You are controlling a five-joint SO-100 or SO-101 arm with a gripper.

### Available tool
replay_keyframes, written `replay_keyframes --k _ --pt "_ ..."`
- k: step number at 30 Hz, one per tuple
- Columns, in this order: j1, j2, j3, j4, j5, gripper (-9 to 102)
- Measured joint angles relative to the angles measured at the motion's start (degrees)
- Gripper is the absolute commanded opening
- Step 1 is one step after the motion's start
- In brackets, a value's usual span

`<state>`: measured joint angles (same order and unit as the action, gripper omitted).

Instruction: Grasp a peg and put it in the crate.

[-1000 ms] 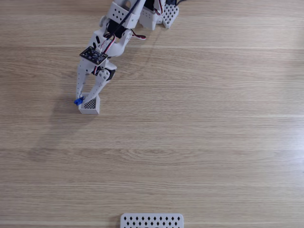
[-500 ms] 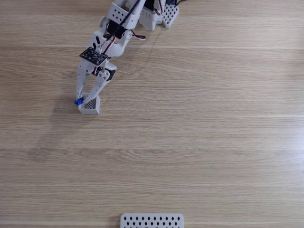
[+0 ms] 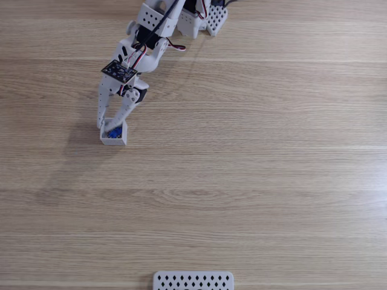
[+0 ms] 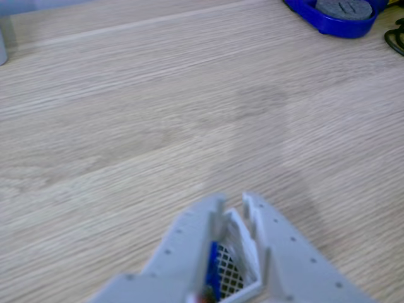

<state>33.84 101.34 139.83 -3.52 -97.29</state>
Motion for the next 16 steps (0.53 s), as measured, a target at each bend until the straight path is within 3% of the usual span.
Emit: replay_keyframes --k 16 --pt "-1.2 10.5 0.0 23.1 0.0 -1"
